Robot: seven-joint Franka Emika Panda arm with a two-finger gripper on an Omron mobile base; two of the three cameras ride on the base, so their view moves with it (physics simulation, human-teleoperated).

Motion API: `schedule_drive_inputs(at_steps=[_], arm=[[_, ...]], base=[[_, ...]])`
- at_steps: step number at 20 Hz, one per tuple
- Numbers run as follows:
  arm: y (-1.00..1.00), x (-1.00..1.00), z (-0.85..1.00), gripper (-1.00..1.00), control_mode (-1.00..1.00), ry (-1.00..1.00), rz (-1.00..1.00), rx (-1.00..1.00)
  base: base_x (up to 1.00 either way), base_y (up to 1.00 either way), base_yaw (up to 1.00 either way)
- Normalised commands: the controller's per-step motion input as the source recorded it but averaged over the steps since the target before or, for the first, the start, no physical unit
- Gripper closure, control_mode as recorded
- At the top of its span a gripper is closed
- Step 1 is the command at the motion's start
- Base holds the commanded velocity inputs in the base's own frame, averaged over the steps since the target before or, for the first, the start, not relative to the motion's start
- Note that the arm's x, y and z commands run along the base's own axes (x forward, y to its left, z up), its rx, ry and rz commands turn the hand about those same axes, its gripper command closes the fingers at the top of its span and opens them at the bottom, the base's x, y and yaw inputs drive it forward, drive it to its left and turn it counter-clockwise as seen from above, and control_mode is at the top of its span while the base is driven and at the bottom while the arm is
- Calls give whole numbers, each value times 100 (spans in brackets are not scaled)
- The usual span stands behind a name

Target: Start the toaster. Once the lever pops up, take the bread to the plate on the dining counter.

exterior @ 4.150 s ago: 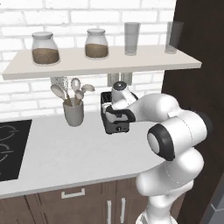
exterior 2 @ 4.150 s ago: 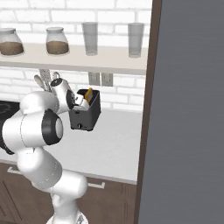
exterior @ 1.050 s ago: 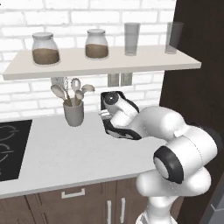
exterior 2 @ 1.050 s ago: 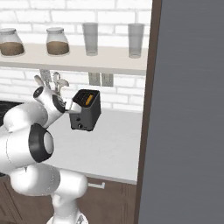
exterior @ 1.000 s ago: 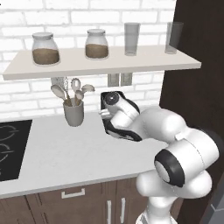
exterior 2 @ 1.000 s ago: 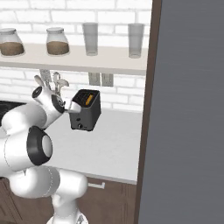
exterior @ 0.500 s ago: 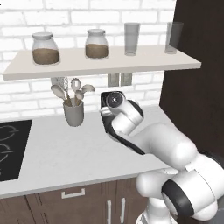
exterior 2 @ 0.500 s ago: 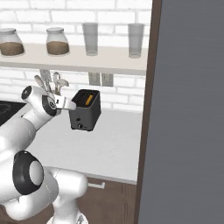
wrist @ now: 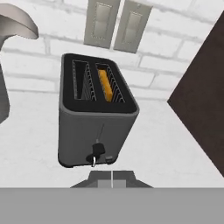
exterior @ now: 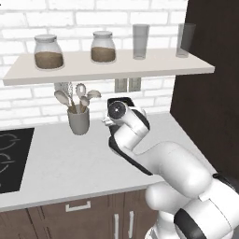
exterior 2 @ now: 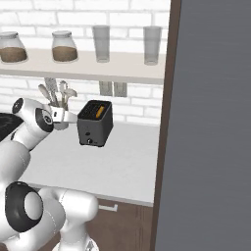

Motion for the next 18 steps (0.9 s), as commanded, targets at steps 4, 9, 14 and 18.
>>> schedule_drive_inputs(at_steps=[4, 9, 14, 18], arm=[[39, -20, 13, 100, -100, 0, 0, -8], [37, -6, 6, 100, -100, 0, 0, -7], [49, 0, 1, -100, -100, 4, 0, -7], [19, 0, 0, -100, -100, 1, 0, -2]], base=[[0, 0, 0], [0, 0, 0], [0, 0, 0], [0, 0, 0]])
